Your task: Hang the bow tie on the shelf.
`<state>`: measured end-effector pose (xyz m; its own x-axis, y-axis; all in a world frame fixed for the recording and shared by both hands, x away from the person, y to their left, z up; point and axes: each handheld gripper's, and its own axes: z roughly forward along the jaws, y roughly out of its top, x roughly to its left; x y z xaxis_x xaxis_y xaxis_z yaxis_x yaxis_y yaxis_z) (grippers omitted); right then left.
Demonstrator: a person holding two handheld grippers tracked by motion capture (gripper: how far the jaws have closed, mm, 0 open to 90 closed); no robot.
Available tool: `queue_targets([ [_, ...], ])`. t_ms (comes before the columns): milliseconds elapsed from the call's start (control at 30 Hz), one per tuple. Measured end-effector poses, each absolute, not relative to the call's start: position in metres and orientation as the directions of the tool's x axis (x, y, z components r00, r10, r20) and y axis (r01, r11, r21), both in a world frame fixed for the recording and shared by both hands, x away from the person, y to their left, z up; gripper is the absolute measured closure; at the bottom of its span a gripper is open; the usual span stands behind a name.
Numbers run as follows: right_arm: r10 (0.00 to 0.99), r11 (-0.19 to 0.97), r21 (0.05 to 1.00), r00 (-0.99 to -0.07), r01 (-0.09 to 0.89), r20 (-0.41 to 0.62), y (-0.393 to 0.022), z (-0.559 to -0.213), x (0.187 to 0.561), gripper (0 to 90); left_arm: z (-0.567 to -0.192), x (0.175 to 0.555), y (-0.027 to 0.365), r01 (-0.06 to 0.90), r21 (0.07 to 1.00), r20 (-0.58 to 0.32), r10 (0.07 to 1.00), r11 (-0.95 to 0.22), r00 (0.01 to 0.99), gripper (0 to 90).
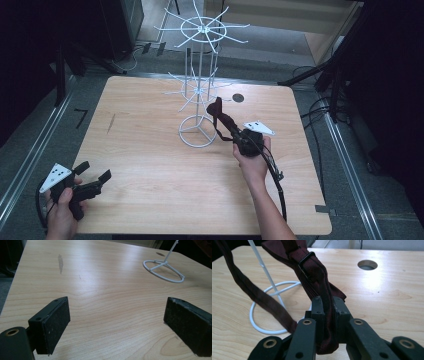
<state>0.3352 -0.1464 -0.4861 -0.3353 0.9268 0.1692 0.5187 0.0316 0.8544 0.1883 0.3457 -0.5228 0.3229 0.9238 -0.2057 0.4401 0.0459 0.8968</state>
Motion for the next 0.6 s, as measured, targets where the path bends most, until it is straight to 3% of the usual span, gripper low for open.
queue_targets([
  [233,0.928,0.034,0.836,-0.328,0.548,0.177,-0.148,-0.494,0.338,81.0,-0.523,0.188,0.345,0.44,0.897,-0.207,0.924,0.048,0.322,7.3],
  [433,0.924,0.025,0.819,-0.327,0.573,0.2,-0.152,-0.498,0.341,73.2,-0.523,0.188,0.346,0.441,0.896,-0.206,0.924,0.045,0.323,7.3],
  [567,0.906,0.004,0.815,-0.347,0.58,0.243,-0.157,-0.497,0.342,62.1,-0.523,0.188,0.346,0.441,0.896,-0.205,0.924,0.046,0.321,7.3],
  [600,0.899,0.003,0.821,-0.361,0.571,0.248,-0.158,-0.496,0.341,55.2,-0.523,0.188,0.346,0.441,0.897,-0.204,0.925,0.045,0.321,7.3],
])
